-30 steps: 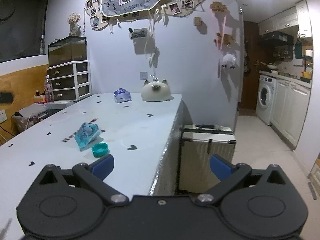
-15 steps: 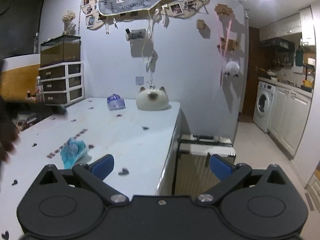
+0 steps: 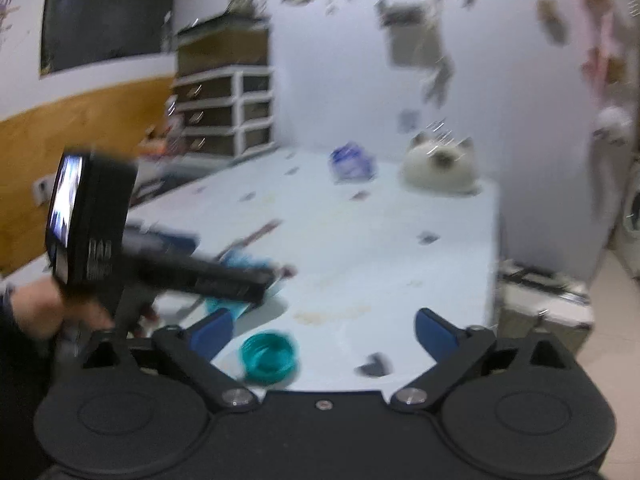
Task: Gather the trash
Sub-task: 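Lower both open tools toward the blue plastic bag and teal bottle cap, then grasp the blue plastic bag with the left tool while the right tool grasps the teal bottle cap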
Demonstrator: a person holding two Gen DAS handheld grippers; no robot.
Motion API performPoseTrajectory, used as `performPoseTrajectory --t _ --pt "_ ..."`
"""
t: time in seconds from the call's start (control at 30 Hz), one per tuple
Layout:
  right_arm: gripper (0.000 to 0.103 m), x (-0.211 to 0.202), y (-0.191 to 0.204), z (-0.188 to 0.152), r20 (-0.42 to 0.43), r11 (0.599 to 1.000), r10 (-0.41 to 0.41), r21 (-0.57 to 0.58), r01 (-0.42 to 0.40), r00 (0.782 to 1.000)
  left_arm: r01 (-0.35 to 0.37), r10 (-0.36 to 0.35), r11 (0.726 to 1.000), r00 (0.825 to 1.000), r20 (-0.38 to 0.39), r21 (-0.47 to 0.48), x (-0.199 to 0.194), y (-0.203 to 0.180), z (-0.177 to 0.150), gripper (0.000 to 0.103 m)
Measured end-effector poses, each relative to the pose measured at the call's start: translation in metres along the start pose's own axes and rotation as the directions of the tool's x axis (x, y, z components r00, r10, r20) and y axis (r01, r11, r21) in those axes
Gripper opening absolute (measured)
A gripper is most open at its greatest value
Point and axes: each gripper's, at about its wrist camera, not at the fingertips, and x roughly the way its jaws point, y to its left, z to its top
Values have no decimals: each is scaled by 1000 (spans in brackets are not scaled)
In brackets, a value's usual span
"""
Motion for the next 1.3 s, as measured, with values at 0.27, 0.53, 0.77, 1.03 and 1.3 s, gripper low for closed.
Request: performPoseTrajectory --t 0.27,0.53,0.77,1.03,1.3 --pt "89 51 20 -20 -93 998 50 46 -46 994 85 -82 995 995 -50 55 22 20 -2 103" --pt "70 62 29 -28 -103 998 31 53 -25 994 160 -153 984 985 -85 81 34 17 -10 101" --pt "48 52 21 -32 -90 995 26 99 -17 996 164 -155 981 984 -89 105 22 1 -16 81" --pt "47 33 11 -41 -79 988 -1 152 13 997 147 -144 989 986 -85 32 4 -7 -23 70" --pt "47 0 6 -48 -40 983 -14 185 21 999 119 -120 993 992 -45 -24 -37 -15 -34 69"
